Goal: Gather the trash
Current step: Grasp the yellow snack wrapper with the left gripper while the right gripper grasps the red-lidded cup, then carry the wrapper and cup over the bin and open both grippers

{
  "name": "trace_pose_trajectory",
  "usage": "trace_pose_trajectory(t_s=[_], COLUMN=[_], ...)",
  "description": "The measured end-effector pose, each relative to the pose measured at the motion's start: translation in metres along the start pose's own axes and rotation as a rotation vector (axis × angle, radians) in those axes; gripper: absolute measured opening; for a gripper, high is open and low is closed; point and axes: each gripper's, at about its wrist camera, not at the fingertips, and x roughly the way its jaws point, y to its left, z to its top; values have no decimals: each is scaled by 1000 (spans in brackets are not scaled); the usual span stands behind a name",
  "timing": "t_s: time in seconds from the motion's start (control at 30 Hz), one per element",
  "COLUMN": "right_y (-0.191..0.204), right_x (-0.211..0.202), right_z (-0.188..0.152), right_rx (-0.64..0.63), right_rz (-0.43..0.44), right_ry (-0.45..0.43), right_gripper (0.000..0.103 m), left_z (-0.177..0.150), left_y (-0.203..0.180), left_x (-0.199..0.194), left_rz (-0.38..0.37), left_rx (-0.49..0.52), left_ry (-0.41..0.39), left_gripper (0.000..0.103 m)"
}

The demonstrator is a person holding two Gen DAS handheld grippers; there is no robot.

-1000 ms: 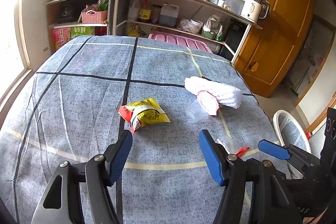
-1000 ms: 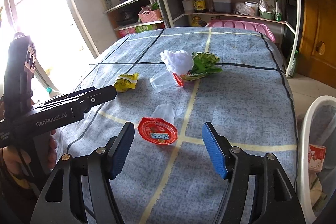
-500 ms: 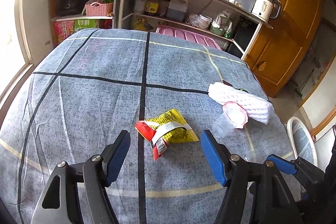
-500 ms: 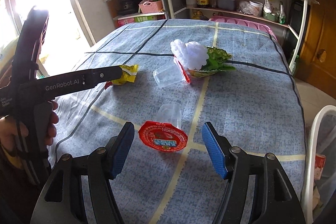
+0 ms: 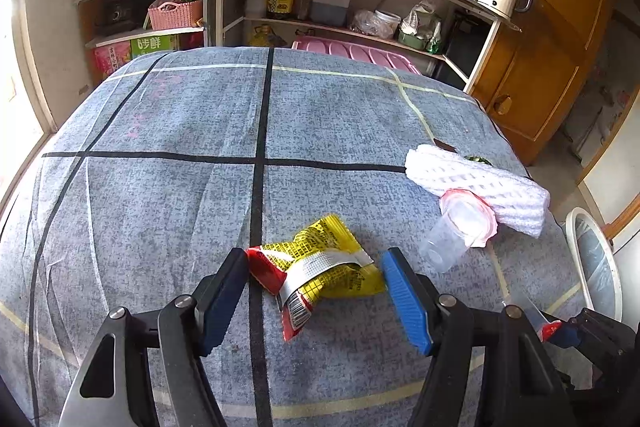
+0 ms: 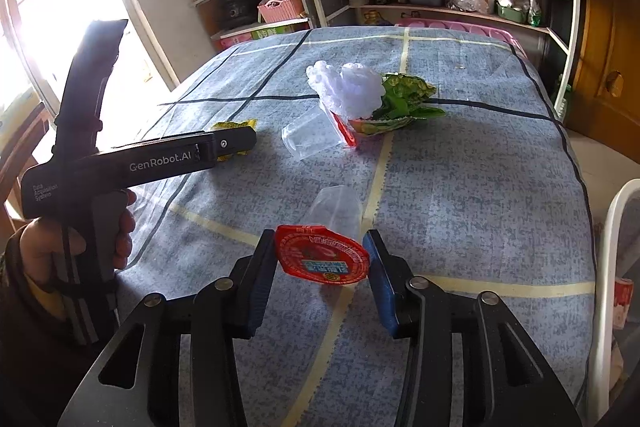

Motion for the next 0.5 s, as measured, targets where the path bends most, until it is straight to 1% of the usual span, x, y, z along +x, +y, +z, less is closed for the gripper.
trace_pose_trajectory(t_s=[0.03, 0.13, 0.17, 0.2, 0.37, 0.5], right_y=[0, -2, -2, -1, 0, 2], right_x=[0, -2, -2, -3, -4, -7], right_z=[0, 0, 0, -1, -3, -3], right_rx=[2, 8, 8, 7, 2, -6], right_rz=[2, 7, 8, 9, 14, 14], right_ry=[-3, -10, -11, -13, -17, -32], right_gripper=[45, 45, 45, 45, 45, 45], left_z=[0, -1, -1, -2, -3, -4], left_y=[0, 0, 0, 0, -1, -3], left_x=[-1, -1, -2, -3, -6, -11], left_rz=[-1, 0, 2, 6, 23, 35], left_rx=[0, 0, -2, -4, 2, 6], left_ry=[-3, -5, -5, -8, -13, -26], left_gripper=[67, 58, 55, 48, 44, 43])
